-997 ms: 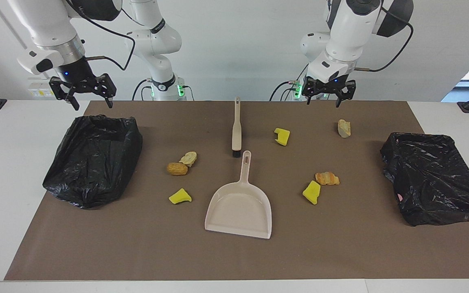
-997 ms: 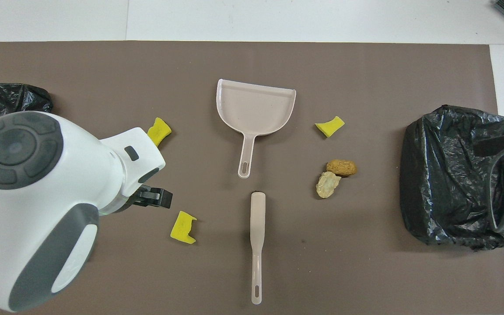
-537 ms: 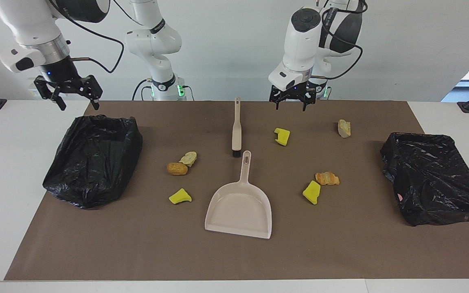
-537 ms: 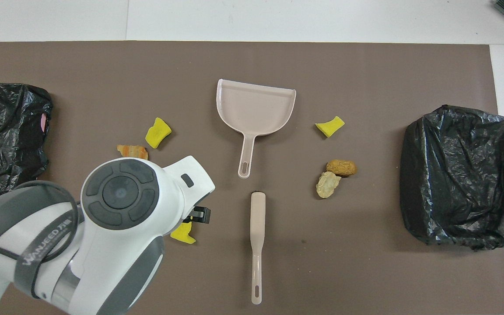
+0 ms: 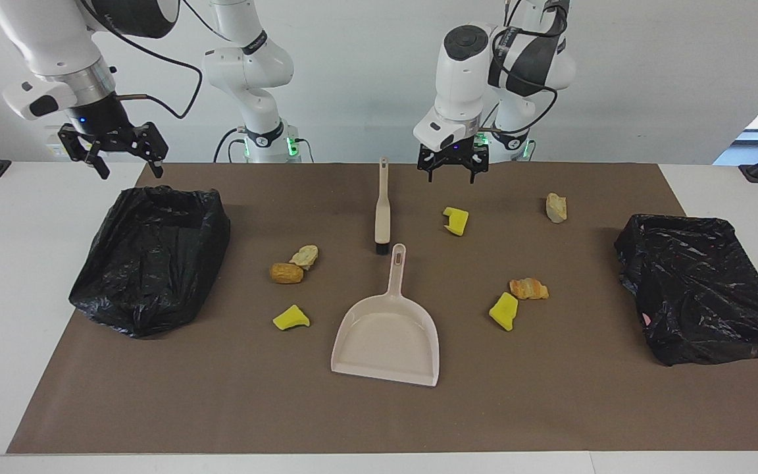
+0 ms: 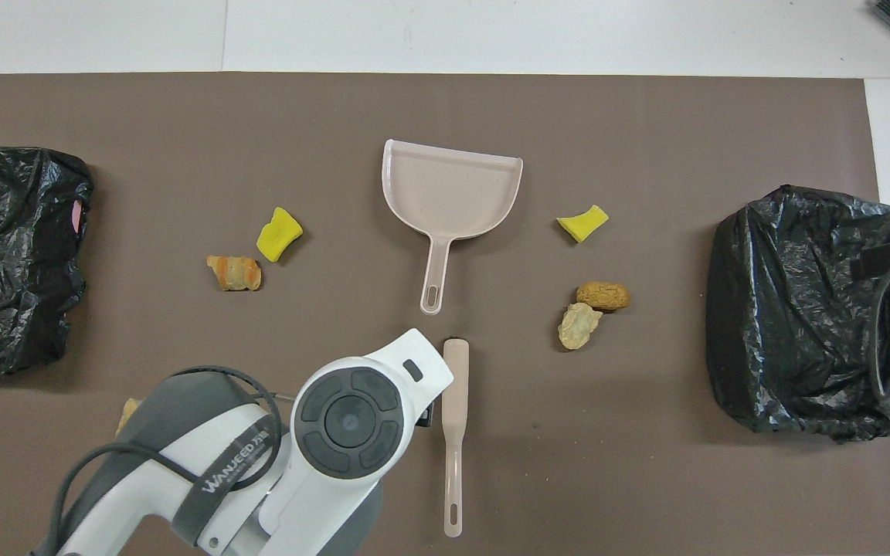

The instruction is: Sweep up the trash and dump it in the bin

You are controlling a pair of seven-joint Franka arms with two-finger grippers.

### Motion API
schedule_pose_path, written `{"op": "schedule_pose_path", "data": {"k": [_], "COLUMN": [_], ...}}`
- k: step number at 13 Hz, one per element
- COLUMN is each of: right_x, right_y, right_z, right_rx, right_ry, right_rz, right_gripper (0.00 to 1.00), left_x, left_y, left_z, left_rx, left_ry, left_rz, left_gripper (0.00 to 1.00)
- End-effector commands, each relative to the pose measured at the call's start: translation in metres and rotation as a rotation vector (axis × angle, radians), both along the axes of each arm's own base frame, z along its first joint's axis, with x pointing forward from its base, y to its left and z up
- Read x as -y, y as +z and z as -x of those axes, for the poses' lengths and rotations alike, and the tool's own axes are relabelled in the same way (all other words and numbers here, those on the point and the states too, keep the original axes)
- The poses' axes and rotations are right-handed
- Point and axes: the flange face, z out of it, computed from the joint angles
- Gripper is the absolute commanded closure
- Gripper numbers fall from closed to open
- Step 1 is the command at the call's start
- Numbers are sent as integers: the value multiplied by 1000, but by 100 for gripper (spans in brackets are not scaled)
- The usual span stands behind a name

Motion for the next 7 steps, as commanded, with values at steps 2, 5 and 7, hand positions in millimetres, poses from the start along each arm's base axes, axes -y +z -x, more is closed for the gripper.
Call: {"op": "schedule_pose_path", "data": {"k": [2, 5, 7], "right_x": [-3, -3, -9], "right_y": [4, 4, 3], "right_z": [3, 4, 2], "right_rx": [5, 4, 6], "right_ry": [1, -2, -2], "right_rz": [-8, -3, -7], "right_gripper": [0, 0, 0], "left_x": [19, 38, 49], "left_y": [-32, -56, -63], "left_z": [28, 42, 57], "left_rx": [3, -21, -17], "left_ry": [22, 62, 51], "left_rz": [9, 27, 34], "left_gripper": [0, 0, 0]}}
